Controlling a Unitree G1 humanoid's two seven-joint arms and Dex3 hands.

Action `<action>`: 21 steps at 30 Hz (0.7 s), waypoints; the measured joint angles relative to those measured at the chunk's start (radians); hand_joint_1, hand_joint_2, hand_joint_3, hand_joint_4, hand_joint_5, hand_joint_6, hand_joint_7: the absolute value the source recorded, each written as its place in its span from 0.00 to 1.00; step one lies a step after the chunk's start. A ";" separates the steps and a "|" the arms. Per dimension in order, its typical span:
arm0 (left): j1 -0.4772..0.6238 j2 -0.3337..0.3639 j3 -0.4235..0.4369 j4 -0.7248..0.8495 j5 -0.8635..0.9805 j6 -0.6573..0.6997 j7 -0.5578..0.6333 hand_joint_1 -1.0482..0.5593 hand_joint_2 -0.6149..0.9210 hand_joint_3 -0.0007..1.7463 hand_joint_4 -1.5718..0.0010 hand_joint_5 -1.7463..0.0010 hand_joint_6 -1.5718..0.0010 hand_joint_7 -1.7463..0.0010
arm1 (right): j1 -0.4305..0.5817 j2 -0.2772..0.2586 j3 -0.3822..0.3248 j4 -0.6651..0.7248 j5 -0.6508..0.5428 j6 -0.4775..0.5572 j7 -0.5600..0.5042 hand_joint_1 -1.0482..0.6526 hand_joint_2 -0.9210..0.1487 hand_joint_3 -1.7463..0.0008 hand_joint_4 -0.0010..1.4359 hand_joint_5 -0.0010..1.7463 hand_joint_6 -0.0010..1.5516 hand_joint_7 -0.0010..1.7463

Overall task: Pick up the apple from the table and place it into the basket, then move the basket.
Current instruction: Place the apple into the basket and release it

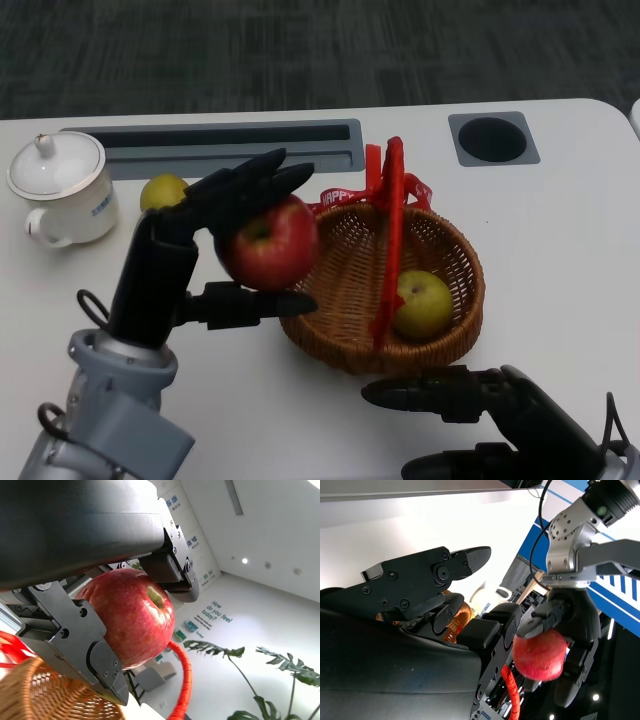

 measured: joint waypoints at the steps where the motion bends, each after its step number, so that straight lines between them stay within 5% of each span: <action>1: -0.016 -0.013 -0.001 0.013 -0.006 0.008 -0.014 0.67 0.90 0.00 0.19 0.98 0.26 0.99 | 0.002 0.000 0.000 -0.002 -0.001 0.000 -0.001 0.45 0.03 1.00 0.56 0.00 0.47 0.00; 14: -0.194 -0.116 -0.005 0.408 -0.039 0.024 -0.160 0.60 0.93 0.00 0.24 1.00 0.30 1.00 | 0.035 -0.008 -0.001 -0.039 0.004 0.004 -0.003 0.46 0.02 1.00 0.55 0.00 0.47 0.00; 16: -0.212 -0.124 0.001 0.467 -0.051 0.026 -0.194 0.56 0.91 0.00 0.32 1.00 0.37 1.00 | 0.039 -0.013 -0.001 -0.043 0.007 0.004 -0.002 0.46 0.02 1.00 0.55 0.00 0.47 0.00; 21: -0.250 -0.129 0.017 0.533 -0.095 0.037 -0.318 0.34 0.86 0.00 0.72 1.00 0.71 1.00 | 0.046 -0.020 0.001 -0.054 0.015 0.011 -0.002 0.46 0.01 1.00 0.55 0.00 0.47 0.00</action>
